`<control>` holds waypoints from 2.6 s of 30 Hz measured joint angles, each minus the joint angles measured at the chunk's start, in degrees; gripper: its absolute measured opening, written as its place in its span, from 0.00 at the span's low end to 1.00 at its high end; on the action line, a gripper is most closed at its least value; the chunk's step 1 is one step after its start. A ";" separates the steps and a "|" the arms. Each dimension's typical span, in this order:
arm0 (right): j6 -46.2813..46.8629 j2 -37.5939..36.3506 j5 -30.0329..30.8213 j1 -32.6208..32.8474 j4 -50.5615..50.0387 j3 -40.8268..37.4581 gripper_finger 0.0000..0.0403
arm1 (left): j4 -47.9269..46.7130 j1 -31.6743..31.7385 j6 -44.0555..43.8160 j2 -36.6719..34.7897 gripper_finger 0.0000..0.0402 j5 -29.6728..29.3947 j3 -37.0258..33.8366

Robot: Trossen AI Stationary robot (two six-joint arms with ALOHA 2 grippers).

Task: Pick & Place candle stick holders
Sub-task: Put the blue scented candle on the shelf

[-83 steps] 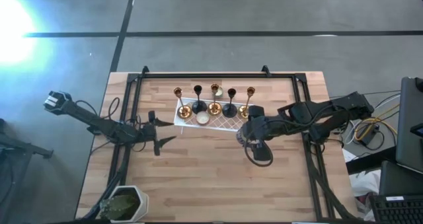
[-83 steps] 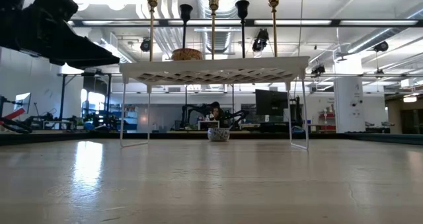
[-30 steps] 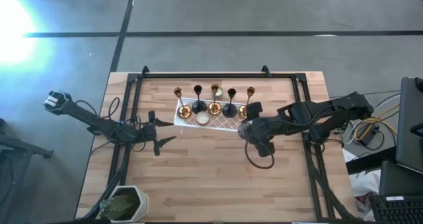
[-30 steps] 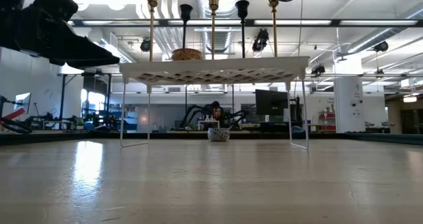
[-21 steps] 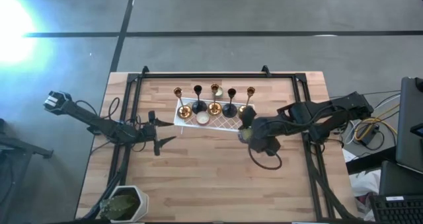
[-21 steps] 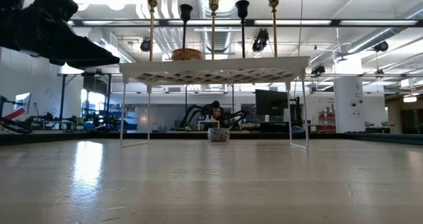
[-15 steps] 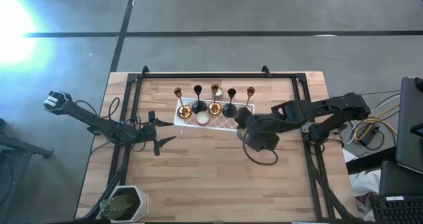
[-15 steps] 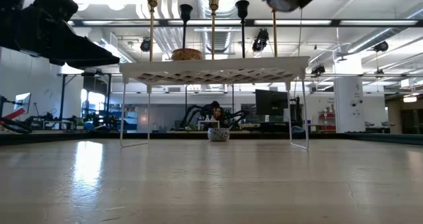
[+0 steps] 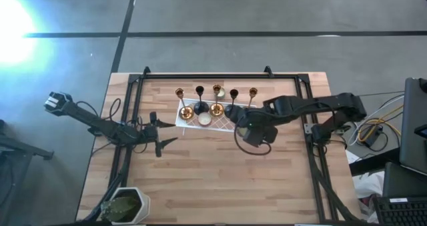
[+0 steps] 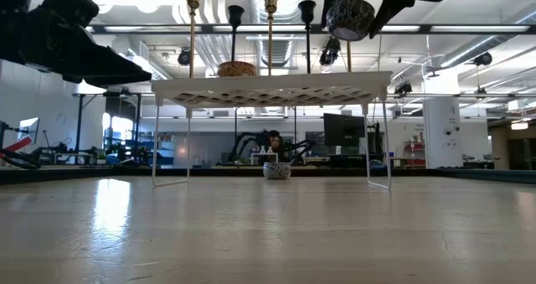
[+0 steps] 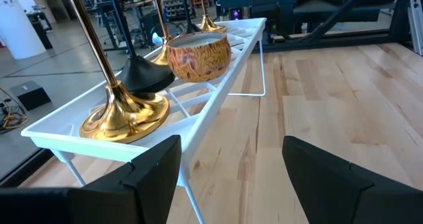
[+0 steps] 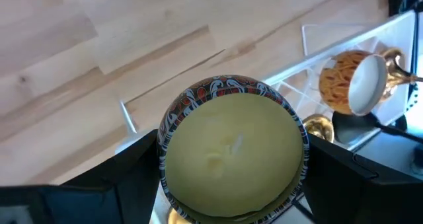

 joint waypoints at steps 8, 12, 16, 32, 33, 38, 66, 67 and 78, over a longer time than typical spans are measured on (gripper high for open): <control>-5.00 3.51 -0.51 -1.34 -2.13 2.70 0.72 | -0.34 -0.04 0.04 0.00 0.67 -0.02 0.00; -5.21 5.78 -0.75 -2.43 -3.35 5.61 0.71 | -0.37 -0.04 0.02 0.00 0.67 -0.02 0.00; -5.92 8.17 -0.79 -2.81 -5.64 9.08 0.71 | -0.39 -0.04 0.02 0.00 0.67 -0.01 0.00; -5.96 10.43 0.59 -3.65 -6.58 10.35 0.71 | -0.92 0.02 0.00 0.00 0.67 0.00 -0.02; -6.06 10.66 0.59 -3.65 -6.51 10.32 0.71 | -0.98 0.02 -0.01 0.00 0.67 0.00 -0.02; -6.27 11.64 0.81 -3.78 -6.20 10.19 0.71 | -1.16 0.02 -0.02 0.00 0.67 0.00 -0.01; -1.56 13.96 3.74 -4.92 -5.89 9.44 0.71 | -1.07 0.00 -0.02 0.04 0.67 0.02 -0.02; -1.41 13.96 3.68 -4.89 -5.84 9.38 0.71 | -1.07 0.00 -0.02 0.04 0.67 0.02 -0.02; -1.39 13.96 2.96 -4.87 -4.87 8.30 0.71 | -1.07 -0.04 0.00 0.04 0.67 0.00 -0.02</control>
